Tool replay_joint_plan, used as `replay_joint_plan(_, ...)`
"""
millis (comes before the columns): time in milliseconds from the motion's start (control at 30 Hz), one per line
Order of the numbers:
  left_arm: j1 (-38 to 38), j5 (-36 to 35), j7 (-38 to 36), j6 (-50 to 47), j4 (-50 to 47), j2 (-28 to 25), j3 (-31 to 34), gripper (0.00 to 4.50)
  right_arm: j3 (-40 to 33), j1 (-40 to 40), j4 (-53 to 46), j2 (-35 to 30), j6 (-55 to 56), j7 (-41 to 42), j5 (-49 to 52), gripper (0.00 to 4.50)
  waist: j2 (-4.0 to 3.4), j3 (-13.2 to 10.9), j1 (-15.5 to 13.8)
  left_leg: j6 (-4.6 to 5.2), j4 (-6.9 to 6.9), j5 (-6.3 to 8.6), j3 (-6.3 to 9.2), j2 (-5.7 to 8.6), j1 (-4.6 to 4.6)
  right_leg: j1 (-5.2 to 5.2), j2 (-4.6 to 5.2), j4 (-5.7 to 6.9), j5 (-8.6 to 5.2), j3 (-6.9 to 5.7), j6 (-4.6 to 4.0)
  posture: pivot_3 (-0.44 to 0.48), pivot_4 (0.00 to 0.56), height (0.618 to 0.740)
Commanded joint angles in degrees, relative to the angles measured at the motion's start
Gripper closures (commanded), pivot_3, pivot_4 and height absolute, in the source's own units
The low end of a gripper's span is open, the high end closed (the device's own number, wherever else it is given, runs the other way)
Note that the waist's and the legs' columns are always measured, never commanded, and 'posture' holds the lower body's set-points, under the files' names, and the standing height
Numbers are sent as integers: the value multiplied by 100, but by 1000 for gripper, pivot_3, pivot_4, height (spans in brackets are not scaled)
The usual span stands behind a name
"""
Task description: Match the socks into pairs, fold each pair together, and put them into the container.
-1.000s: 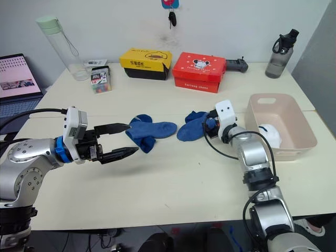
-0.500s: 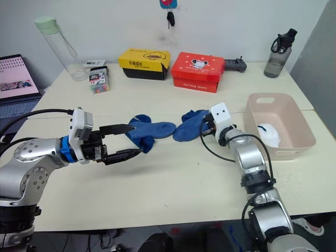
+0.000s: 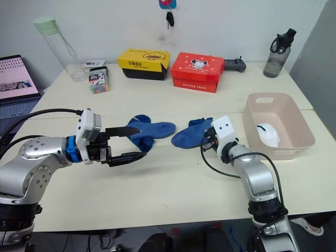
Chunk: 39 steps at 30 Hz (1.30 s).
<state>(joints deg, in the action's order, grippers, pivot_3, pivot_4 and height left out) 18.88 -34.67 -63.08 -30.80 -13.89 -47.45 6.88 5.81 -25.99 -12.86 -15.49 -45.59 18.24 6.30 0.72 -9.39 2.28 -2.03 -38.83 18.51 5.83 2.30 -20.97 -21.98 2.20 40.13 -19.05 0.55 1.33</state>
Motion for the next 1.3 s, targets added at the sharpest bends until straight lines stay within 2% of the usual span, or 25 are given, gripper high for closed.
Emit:
replay_joint_plan(33, 77, -17, 18, 20, -145, -45, 62, 0, 146, -110, 96, -236, 371, 147, -174, 4475, 0, 0, 2, 0, 0, 0, -1, 0, -1, -1, 0, -1, 0, 0, 0, 0, 150, 740)
replay_joint_plan(67, 70, -16, 23, 20, -155, -43, 61, 0, 165, -95, 152, -281, 407, 189, -185, 4475, 0, 0, 2, 0, 0, 0, -1, 0, -1, 0, 0, -2, 0, 1, 0, 0, 150, 740)
replay_joint_plan(167, 38, -21, 64, 4, -211, -28, 60, 0, 132, -76, 266, -357, 594, 169, -240, 3762, 0, 0, 0, 0, 0, 0, -2, -1, -1, 0, 0, 0, 0, 1, 0, 0, 150, 740)
replay_joint_plan(400, -73, -118, 189, -95, -443, 5, 63, 0, 26, -174, 226, -372, 428, 367, -41, 1361, 0, 0, -4, 0, 0, 0, -2, -1, -1, 0, 0, 1, 0, 3, 0, 0, 150, 740)
replay_joint_plan(900, 129, -459, 269, -224, -477, 239, 141, 0, -205, -877, 1288, -48, 492, -307, -259, 1361, 0, 0, 4, 0, -2, 0, -7, -1, 0, -2, 0, 6, 0, 6, 0, 0, 150, 740)
replay_joint_plan(1033, 117, -458, 283, -222, -496, 242, 137, 0, -307, -981, 1171, 31, 757, -198, -134, 1361, 0, 0, 9, 0, 0, 0, -9, -1, -1, -5, -1, 6, 0, 8, 0, 0, 150, 740)
replay_joint_plan(1133, 105, -441, 293, -203, -508, 256, 117, 0, -372, -1007, 1370, 56, 610, -368, -247, 1361, 0, 0, 11, 0, 0, 0, -10, -1, -1, -5, -1, 6, 0, 8, 0, 0, 150, 740)
replay_joint_plan(1300, 84, -417, 273, -175, -512, 255, 93, 0, -856, -1274, 1561, 315, -237, -433, 213, 1361, 0, 0, 11, 0, 0, 0, -12, -1, -1, -6, -1, 8, 0, 10, 0, 0, 150, 740)
